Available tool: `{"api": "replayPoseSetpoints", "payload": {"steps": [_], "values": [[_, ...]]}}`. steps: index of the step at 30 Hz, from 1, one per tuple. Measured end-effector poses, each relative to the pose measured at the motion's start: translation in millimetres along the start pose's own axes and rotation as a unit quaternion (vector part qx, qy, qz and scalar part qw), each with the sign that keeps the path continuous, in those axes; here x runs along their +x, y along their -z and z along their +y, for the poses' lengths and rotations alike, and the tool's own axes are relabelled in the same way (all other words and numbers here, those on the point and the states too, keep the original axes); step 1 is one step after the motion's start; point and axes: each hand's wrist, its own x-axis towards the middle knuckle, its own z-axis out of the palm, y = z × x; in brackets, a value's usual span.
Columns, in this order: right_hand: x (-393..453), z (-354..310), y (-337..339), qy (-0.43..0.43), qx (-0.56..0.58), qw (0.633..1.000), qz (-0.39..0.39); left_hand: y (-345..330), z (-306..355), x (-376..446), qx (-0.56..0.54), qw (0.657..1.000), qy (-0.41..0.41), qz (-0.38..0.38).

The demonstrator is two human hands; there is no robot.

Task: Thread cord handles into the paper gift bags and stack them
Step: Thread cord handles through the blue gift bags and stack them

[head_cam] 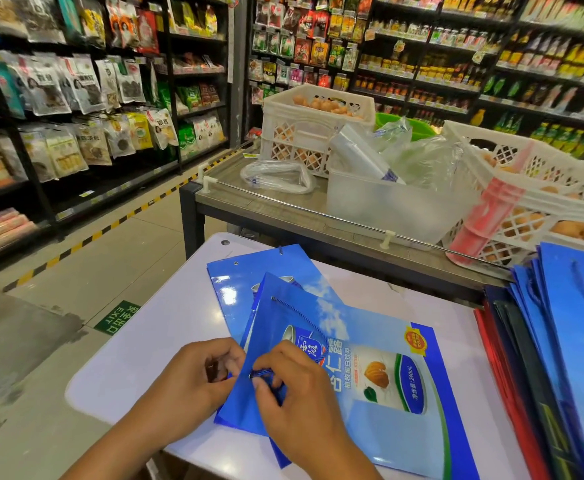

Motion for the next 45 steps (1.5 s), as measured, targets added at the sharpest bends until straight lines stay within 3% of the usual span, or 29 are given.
{"api": "replayPoseSetpoints", "payload": {"steps": [7,22,26,29,32,36,39,42,45], "values": [[-3,-2,5,-0.005,0.014,1.000,-0.014,3,1,-1,-0.042,0.999,0.014,-0.031],[-3,-3,5,-0.065,0.036,0.997,0.038,5,16,-7,-0.073,0.997,0.029,0.004],[-2,-5,6,-0.042,0.010,0.999,0.034,1,11,-9,-0.066,0.998,0.020,0.009],[-3,-10,12,-0.033,0.007,0.999,0.000,-1,11,-11,-0.075,0.997,0.024,0.019],[-8,-19,29,-0.003,0.010,0.996,-0.092,-5,23,-14,-0.106,0.992,0.021,0.063],[-20,-23,62,0.035,-0.108,0.976,-0.188,-13,47,-16,-0.134,0.982,0.011,0.132],[-39,-13,79,0.008,-0.147,0.981,-0.130,-16,79,-15,-0.081,0.986,-0.024,0.145],[-58,6,94,0.030,-0.154,0.987,0.029,-26,110,-15,-0.034,0.987,-0.089,0.132],[-61,11,117,0.056,-0.214,0.967,0.124,-40,144,-22,0.080,0.971,-0.180,0.139]]}}
